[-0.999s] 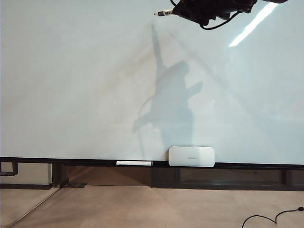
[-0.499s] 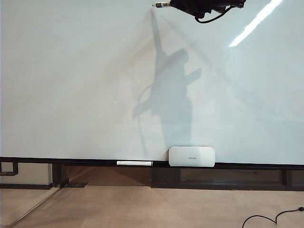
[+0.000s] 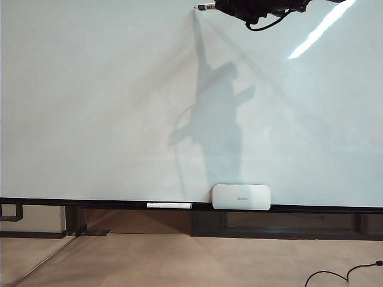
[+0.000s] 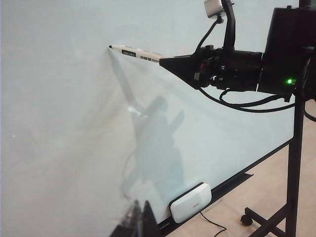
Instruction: Reach to the right to find the marker pen, pick it up, and write the number 13 on the whiteboard.
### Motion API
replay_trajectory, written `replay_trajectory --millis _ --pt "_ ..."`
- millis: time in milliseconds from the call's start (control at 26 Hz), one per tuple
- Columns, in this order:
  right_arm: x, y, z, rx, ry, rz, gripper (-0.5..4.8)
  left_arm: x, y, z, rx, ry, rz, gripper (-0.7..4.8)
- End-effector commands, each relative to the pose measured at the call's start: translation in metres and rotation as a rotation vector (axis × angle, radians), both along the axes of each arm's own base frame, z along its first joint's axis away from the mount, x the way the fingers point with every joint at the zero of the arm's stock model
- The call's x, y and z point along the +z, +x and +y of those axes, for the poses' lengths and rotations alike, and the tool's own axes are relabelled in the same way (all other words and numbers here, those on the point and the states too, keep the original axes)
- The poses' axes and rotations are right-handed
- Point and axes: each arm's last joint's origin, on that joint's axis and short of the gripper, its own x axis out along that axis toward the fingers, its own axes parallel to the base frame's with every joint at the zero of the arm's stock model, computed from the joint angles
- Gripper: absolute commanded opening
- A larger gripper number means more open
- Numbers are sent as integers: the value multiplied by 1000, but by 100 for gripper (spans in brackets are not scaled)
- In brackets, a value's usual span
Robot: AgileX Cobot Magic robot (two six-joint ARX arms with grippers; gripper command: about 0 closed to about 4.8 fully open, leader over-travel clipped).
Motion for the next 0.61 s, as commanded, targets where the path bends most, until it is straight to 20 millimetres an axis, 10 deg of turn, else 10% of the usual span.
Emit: replay_trajectory --millis 38,615 --pt "7 -2 0 -5 6 -45 -6 4 -1 0 -4 -12 -20 -6" --pt "5 0 0 -38 5 -74 -6 4 -1 0 -4 -11 -26 -6"
